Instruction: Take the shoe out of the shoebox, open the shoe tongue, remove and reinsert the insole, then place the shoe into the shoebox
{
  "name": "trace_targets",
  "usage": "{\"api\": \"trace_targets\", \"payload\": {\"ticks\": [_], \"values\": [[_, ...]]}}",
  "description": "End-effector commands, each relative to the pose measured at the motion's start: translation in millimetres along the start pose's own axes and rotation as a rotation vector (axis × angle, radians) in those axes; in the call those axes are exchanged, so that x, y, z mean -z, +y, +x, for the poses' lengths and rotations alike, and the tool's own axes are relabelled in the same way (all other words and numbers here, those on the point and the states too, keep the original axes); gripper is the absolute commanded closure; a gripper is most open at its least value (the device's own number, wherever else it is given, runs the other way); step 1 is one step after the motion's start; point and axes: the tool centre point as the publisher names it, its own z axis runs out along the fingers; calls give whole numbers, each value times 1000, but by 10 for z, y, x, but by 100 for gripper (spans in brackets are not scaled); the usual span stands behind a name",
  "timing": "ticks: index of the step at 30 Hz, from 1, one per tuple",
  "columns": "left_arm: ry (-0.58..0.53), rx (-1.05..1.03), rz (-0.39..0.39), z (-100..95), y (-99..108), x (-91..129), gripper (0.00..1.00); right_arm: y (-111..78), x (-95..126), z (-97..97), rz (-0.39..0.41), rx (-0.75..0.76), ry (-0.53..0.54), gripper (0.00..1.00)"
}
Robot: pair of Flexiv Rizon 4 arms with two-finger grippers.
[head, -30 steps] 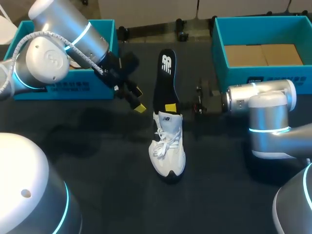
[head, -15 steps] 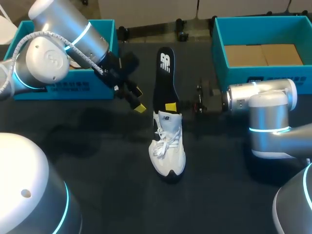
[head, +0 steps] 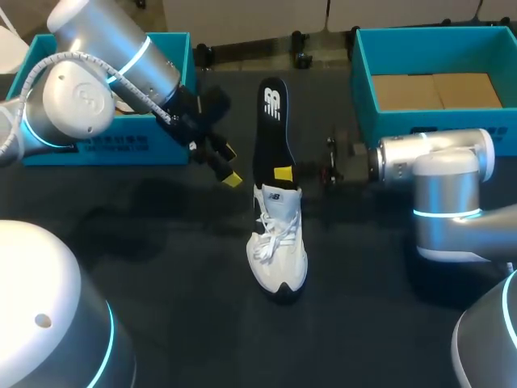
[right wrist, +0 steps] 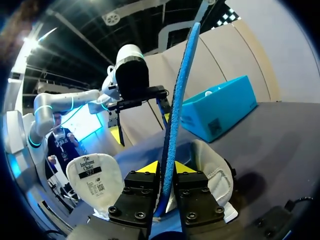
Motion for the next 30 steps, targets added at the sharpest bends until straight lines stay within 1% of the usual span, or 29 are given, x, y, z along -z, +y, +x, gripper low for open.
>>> {"api": "trace_targets", "payload": {"ticks": [1, 15, 21, 24, 27, 30], "values": [[-3, 1, 0, 10, 2, -8, 0, 39, 0, 17, 7, 4, -6, 84], [-3, 1, 0, 10, 2, -8, 0, 196, 9, -48, 19, 25, -8, 85], [-3, 1, 0, 10, 2, -8, 0, 282, -25, -91, 40, 26, 9, 88], [-3, 1, 0, 10, 2, -8, 0, 321, -24, -108, 47, 27, 12, 91], [-3, 1, 0, 10, 2, -8, 0, 337, -19, -105, 56, 26, 16, 100], [-3, 1, 0, 10, 2, -8, 0, 322, -11, -98, 63, 20, 21, 100]]}}
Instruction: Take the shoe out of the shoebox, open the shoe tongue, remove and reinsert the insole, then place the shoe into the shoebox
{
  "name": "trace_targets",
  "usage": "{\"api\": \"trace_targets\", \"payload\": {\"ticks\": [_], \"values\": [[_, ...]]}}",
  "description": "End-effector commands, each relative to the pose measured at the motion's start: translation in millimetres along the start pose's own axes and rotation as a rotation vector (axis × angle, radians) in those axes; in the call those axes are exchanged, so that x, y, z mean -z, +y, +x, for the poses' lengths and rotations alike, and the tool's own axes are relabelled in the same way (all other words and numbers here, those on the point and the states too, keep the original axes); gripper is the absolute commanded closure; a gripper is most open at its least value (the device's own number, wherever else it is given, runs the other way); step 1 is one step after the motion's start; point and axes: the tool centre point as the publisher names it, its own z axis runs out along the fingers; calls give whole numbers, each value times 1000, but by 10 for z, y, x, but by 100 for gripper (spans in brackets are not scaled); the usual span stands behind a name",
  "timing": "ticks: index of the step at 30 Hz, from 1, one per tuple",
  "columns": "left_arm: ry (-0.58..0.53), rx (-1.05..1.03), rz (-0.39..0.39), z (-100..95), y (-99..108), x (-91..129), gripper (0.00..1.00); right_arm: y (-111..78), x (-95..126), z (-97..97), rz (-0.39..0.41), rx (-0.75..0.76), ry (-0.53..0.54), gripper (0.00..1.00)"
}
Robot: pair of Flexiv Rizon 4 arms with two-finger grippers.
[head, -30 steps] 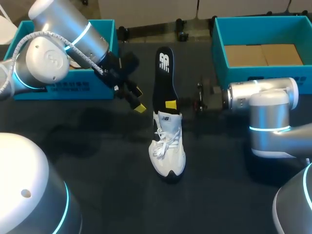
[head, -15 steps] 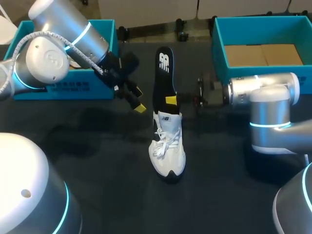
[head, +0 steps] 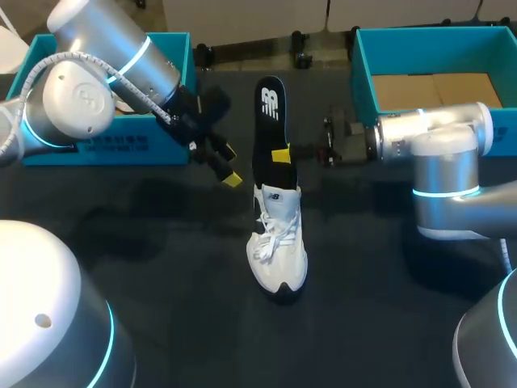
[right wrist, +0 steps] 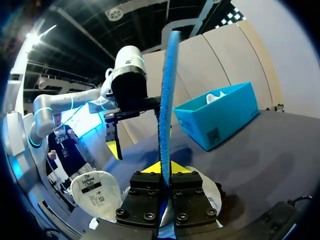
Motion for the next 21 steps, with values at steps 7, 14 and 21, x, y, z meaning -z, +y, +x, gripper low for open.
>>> {"api": "trace_targets", "payload": {"ticks": [7, 14, 21], "values": [[-3, 1, 0, 10, 2, -8, 0, -77, 3, -5, 20, -15, 6, 100], [-3, 1, 0, 10, 2, -8, 0, -224, 5, 33, 8, -37, 0, 100], [-3, 1, 0, 10, 2, -8, 0, -400, 3, 112, -12, -66, -10, 100]]}}
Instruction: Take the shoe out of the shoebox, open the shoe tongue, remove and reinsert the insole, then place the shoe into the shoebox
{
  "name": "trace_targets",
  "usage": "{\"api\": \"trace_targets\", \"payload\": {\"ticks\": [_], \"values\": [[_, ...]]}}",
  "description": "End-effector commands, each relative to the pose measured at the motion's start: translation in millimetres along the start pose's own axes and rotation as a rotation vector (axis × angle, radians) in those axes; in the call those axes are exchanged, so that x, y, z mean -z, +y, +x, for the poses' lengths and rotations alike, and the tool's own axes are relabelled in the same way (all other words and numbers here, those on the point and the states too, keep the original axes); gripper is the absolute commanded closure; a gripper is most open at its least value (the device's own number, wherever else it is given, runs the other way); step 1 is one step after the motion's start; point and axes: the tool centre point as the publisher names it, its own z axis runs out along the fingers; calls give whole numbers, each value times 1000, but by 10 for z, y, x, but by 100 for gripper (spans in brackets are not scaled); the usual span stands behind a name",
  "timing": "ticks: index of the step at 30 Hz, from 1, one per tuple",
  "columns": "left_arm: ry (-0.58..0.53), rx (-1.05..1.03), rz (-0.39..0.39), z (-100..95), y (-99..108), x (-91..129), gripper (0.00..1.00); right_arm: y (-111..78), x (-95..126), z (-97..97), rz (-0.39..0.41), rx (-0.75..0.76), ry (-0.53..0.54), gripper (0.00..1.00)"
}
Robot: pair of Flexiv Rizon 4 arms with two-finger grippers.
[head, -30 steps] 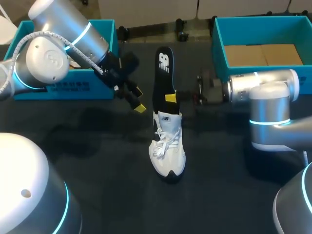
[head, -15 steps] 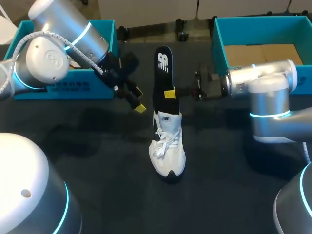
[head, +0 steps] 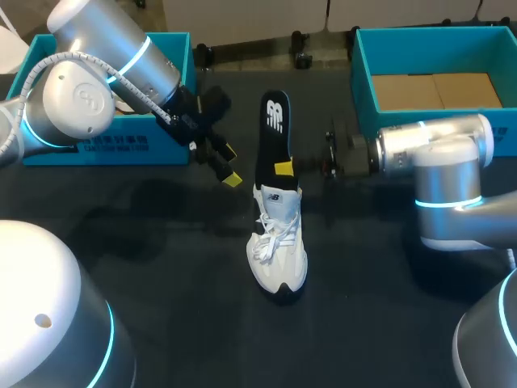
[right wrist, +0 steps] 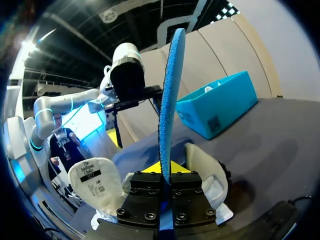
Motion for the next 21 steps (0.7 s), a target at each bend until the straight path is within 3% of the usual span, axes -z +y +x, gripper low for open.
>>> {"api": "trace_targets", "payload": {"ticks": [1, 8, 15, 17, 20, 21], "values": [[-3, 1, 0, 10, 2, -8, 0, -121, -21, 85, -16, -11, -12, 100], [-3, 1, 0, 10, 2, -8, 0, -260, -33, 129, -19, -41, -12, 100], [-3, 1, 0, 10, 2, -8, 0, -179, -35, 80, -16, -28, -9, 100], [-3, 1, 0, 10, 2, -8, 0, -142, -39, 61, -16, -16, -8, 87], [-3, 1, 0, 10, 2, -8, 0, -78, -41, 39, -12, 3, -7, 77], [-3, 1, 0, 10, 2, -8, 0, -57, -41, 36, -10, 8, -7, 78]]}}
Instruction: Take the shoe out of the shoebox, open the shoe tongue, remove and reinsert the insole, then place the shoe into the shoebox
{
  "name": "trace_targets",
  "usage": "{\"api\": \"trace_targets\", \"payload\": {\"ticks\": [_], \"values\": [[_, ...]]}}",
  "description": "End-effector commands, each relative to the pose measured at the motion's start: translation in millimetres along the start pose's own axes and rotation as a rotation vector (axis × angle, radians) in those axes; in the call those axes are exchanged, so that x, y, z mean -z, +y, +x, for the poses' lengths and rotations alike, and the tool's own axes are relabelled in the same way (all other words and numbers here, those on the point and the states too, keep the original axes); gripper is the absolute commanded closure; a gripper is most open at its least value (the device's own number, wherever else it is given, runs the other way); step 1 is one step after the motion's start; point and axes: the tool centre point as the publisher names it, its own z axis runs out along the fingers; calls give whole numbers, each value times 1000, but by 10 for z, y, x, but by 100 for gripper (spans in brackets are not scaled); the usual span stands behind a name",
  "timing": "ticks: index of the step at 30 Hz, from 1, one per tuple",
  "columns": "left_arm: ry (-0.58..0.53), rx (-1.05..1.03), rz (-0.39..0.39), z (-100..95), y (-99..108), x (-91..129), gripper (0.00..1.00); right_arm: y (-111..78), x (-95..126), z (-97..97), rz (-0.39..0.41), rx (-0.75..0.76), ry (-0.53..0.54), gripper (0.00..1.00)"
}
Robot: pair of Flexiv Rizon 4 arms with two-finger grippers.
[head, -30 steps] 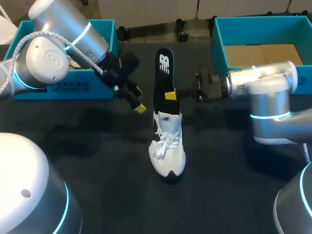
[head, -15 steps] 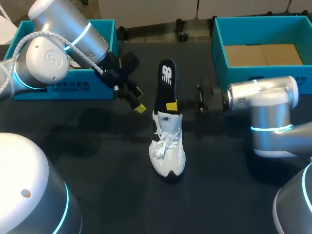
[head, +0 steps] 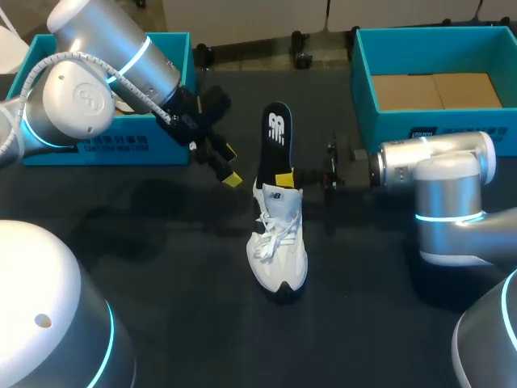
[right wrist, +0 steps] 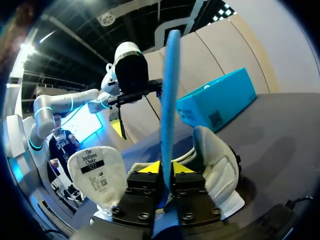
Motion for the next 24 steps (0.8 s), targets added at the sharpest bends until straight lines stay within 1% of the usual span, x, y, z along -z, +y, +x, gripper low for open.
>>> {"api": "trace_targets", "payload": {"ticks": [1, 9, 13, 15, 16, 17, 18, 19, 24], "values": [[-3, 1, 0, 10, 2, -8, 0, 82, -31, -47, 14, 13, 2, 78], [-3, 1, 0, 10, 2, -8, 0, 248, -37, -80, 30, 45, 11, 78], [-3, 1, 0, 10, 2, -8, 0, 293, -62, -122, 44, 47, 27, 79], [-3, 1, 0, 10, 2, -8, 0, 299, -73, -132, 55, 38, 38, 78], [-3, 1, 0, 10, 2, -8, 0, 298, -79, -138, 60, 32, 47, 79], [-3, 1, 0, 10, 2, -8, 0, 296, -83, -141, 60, 32, 48, 85], [-3, 1, 0, 10, 2, -8, 0, 296, -84, -142, 63, 30, 50, 96], [-3, 1, 0, 10, 2, -8, 0, 295, -85, -146, 68, 28, 54, 100], [-3, 1, 0, 10, 2, -8, 0, 286, -90, -140, 108, 13, 78, 100]]}}
